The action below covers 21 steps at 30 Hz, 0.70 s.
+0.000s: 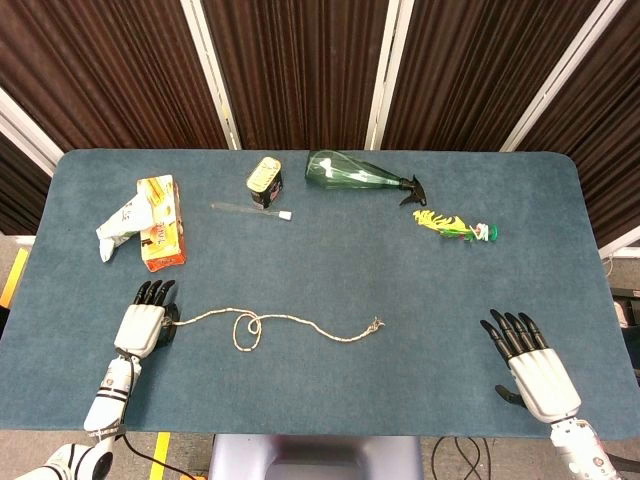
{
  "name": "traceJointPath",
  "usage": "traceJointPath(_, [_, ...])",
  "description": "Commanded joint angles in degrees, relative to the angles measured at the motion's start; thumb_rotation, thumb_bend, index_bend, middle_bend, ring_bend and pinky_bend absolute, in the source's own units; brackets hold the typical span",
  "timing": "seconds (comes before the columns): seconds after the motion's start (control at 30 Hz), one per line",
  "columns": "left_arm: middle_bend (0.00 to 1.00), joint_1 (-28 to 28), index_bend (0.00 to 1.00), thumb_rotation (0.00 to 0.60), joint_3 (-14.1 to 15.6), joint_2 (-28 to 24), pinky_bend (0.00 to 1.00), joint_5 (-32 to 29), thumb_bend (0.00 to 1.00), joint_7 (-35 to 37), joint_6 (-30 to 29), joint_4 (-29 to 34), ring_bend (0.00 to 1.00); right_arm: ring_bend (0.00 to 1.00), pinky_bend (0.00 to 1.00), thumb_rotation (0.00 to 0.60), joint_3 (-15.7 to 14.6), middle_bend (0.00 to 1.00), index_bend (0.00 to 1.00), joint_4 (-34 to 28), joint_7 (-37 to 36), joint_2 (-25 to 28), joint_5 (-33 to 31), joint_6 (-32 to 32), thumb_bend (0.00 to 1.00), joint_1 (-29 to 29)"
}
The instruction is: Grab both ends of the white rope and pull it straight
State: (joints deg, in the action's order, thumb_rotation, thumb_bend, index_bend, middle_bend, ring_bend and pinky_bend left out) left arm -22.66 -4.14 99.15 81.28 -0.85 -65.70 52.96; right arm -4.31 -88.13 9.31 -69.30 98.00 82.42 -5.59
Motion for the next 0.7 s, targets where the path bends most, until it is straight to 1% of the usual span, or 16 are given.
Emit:
traceJointPath(0.03, [0.08,0.11,0.57,0.600,0.16,-0.61,0.03,0.60,0.45,-0.23,-1.05,0.94,0.00,0.00,0.00,0.600,0.31,0.00,0.00,0.46,0.01,-0.49,-0.06,-0.63,0.07,-0.56])
traceJointPath(0.13, [0.08,0.23,0.57,0.600,0.29,-1.49,0.03,1.02,0.45,-0.73,-1.93,2.30,0.00,0.00,0.00,0.600,1.02,0.00,0.00,0.45,-0.67,-0.85,-0.02,-3.26,0.08,-2.71])
traceJointPath(0.17, [0.08,0.27,0.58,0.600,0.32,-1.77,0.03,1.10,0.45,-0.87,-2.15,2.77,0.00,0.00,0.00,0.600,1.36,0.00,0.01,0.26,-0.85,-0.87,0.03,-4.43,0.09,-3.71])
traceJointPath(0.2, [0.08,0.33,0.58,0.600,0.34,-2.03,0.03,1.17,0.46,-1.01,-2.37,3.22,0.00,0.00,0.00,0.600,1.77,0.00,0.05,-0.05,-0.96,-0.90,-0.07,-5.69,0.10,-4.75])
traceJointPath(0.27, [0.08,0.48,0.58,0.600,0.44,-2.55,0.03,1.29,0.46,-1.32,-2.79,4.16,0.00,0.00,0.00,0.600,3.15,0.00,0.17,-0.84,-1.21,-1.40,-0.10,-8.19,0.13,-7.38])
traceJointPath(0.3, [0.08,0.59,0.58,0.600,0.52,-2.78,0.03,1.32,0.46,-1.45,-2.96,4.58,0.00,0.00,0.00,0.600,4.13,0.00,0.24,-1.20,-1.20,-2.01,-0.15,-9.36,0.15,-8.87])
traceJointPath(0.33, [0.08,0.66,0.59,0.600,0.57,-2.93,0.03,1.31,0.46,-1.53,-3.03,4.85,0.00,0.00,0.00,0.600,4.78,0.00,0.29,-1.33,-0.75,-2.51,0.01,-10.40,0.16,-10.11])
traceJointPath(0.37, [0.08,0.71,0.59,0.600,0.60,-3.06,0.03,1.28,0.46,-1.60,-3.07,5.09,0.00,0.00,0.00,0.600,5.36,0.00,0.37,-1.33,-0.13,-2.98,0.23,-11.69,0.18,-11.46])
traceJointPath(0.4, [0.08,0.75,0.59,0.600,0.63,-3.19,0.03,1.26,0.46,-1.65,-3.10,5.31,0.00,0.00,0.00,0.600,6.03,0.00,0.43,-1.33,0.63,-3.53,0.00,-13.15,0.19,-12.76])
traceJointPath(0.43, [0.08,0.81,0.59,0.600,0.66,-3.37,0.03,1.23,0.46,-1.77,-3.16,5.56,0.00,0.00,0.00,0.600,6.99,0.00,0.46,-1.44,2.15,-4.37,-0.81,-15.30,0.19,-14.40])
traceJointPath(0.53, [0.08,0.94,0.58,0.600,0.71,-3.79,0.03,1.21,0.45,-1.91,-3.39,6.02,0.00,0.00,0.00,0.600,8.93,0.00,0.50,-1.61,6.31,-6.49,-3.40,-20.72,0.21,-18.12])
traceJointPath(0.7, [0.08,1.03,0.59,0.600,0.58,-4.43,0.03,0.84,0.45,-1.85,-3.26,6.36,0.00,0.00,0.00,0.600,10.62,0.00,0.53,-0.56,13.19,-10.30,-7.80,-26.41,0.23,-21.88])
